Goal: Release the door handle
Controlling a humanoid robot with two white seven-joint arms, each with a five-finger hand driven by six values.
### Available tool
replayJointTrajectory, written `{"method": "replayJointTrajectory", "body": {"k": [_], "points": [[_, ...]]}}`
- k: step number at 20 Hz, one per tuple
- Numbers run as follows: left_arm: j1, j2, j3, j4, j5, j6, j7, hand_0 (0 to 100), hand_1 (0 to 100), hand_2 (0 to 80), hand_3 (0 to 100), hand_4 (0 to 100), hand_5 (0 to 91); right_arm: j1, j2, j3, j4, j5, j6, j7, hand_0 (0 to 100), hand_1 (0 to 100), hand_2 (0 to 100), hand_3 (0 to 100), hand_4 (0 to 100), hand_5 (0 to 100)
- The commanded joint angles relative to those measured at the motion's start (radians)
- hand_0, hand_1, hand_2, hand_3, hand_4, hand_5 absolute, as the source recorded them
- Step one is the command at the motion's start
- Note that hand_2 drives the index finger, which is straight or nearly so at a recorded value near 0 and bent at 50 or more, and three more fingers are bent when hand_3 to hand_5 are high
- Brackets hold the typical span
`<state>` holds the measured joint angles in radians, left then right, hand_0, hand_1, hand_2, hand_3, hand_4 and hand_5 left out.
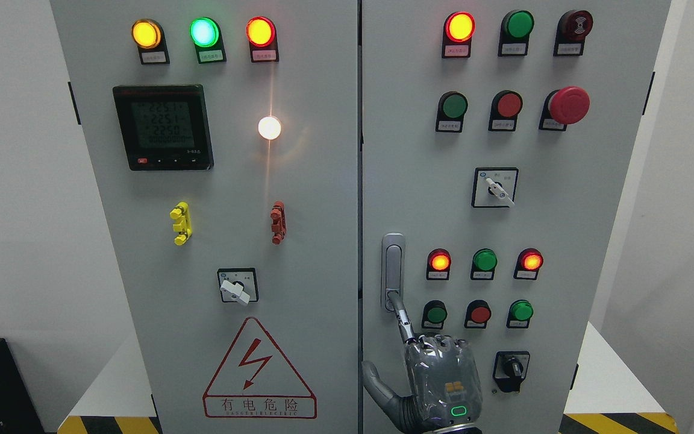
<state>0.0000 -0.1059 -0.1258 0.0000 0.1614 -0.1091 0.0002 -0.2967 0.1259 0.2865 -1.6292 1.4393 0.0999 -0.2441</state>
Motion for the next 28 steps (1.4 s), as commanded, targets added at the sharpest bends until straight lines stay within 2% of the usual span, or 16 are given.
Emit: {"method": "replayJointTrajectory", "body": {"k": [1,28], "points": [[-0.028,0.000,0.000,0.029,0.000,0.000,0.000,12,56,0.0,0,0,0.0,0.001,0.000,0.003,0.017,0.000,0.000,0.003,32,24,5,100,100,100],[-0.026,0.000,0.000,0.029,0.000,0.000,0.000,12,56,0.0,0,0,0.0,0.011,0.000,0.010,0.025,0.000,-0.002,0.003,31,24,7,100,100,100]]}}
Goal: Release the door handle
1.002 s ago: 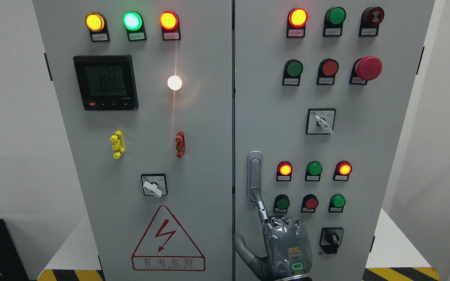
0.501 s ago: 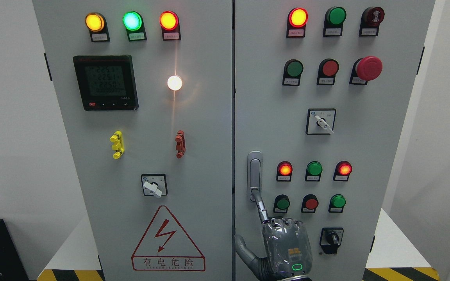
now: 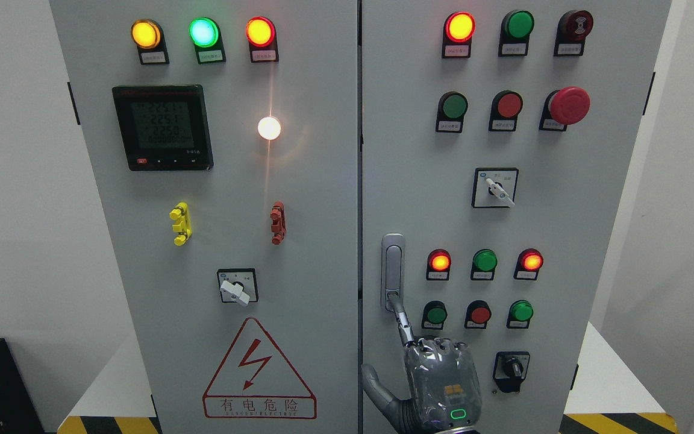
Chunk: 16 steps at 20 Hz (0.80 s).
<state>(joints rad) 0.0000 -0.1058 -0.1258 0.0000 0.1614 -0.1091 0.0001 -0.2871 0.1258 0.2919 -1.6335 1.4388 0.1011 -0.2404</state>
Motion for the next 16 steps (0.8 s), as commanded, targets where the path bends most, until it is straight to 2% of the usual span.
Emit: {"method": "replayJointTrajectory", "body": {"k": [1,16], "points": [[-0.028,0.000,0.000,0.029,0.000,0.000,0.000,12,56,0.0,0,0,0.0,0.002,0.000,0.004,0.027,0.002,-0.003,0.000,31,24,7,100,100,100],[-0.028,0.000,0.000,0.029,0.000,0.000,0.000,12,56,0.0,0,0,0.0,0.006,0.001,0.004,0.033,0.000,-0.003,0.000,31,24,7,100,100,100]]}}
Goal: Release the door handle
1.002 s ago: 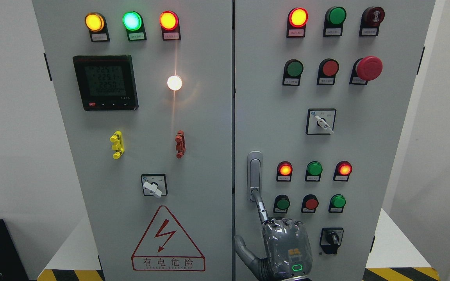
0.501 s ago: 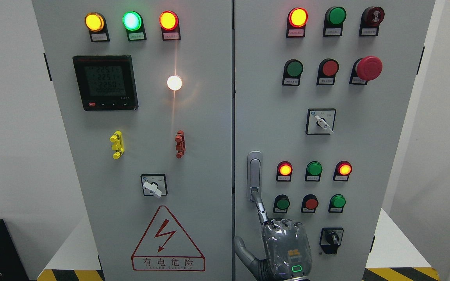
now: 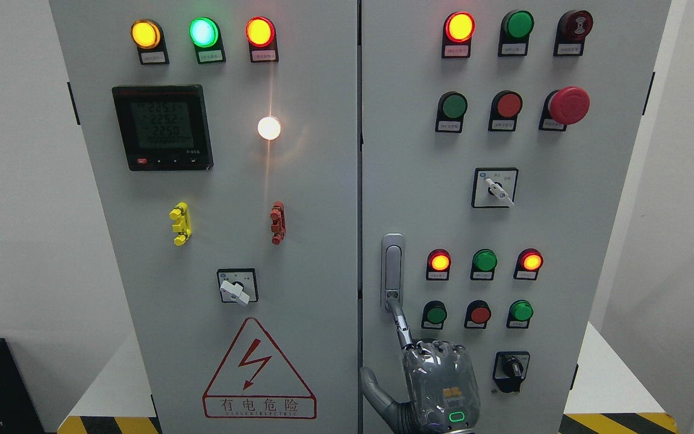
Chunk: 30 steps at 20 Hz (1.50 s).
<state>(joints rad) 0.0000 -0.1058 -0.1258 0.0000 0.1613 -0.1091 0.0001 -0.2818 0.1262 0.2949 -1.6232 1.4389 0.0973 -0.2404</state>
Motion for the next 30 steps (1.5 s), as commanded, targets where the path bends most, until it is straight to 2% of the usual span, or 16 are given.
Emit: {"method": "replayJointTrajectory", "body": {"k": [1,22,30], "points": [[-0.028,0.000,0.000,0.029,0.000,0.000,0.000,12,56,0.0,0,0,0.0,0.001,0.001,0.001,0.025,0.000,0.001,0.000,31,24,7,100,100,100],[-0.028,0.000,0.000,0.029,0.001,0.000,0.000,12,56,0.0,0,0,0.0,0.004,0.000,0.001,0.013,-0.005,-0.001,0.000,31,24,7,100,100,100],[-0.028,0.000,0.000,0.029,0.000,0.000,0.000,12,56,0.0,0,0,0.0,0.006,-0.002,0.001,-0.021,-0.005,-0.004,0.000,31,24,12,100,100,100]]}}
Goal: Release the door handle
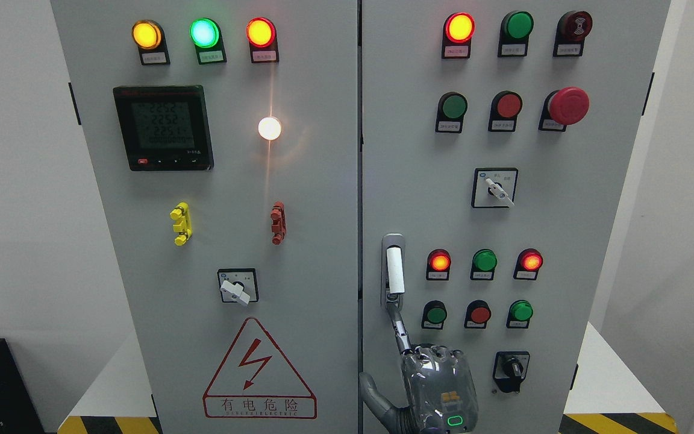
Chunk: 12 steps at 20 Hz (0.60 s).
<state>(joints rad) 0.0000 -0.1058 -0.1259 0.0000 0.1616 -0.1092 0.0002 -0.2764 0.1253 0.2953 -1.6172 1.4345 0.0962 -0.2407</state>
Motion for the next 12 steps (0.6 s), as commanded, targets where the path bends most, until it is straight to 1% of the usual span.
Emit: {"method": "replayJointTrajectory", "body": {"k": [1,12], "points": [[-0.028,0.000,0.000,0.029,-0.001,0.000,0.000,12,56,0.0,0,0,0.0,-0.001,-0.001,0.001,-0.027,0.000,-0.003,0.000,31,24,12,100,100,100],[-0.026,0.000,0.000,0.029,-0.001,0.000,0.000,12,56,0.0,0,0,0.0,-0.001,-0.001,0.001,-0.046,0.000,-0.006,-0.005,31,25,17,100,100,100]]}}
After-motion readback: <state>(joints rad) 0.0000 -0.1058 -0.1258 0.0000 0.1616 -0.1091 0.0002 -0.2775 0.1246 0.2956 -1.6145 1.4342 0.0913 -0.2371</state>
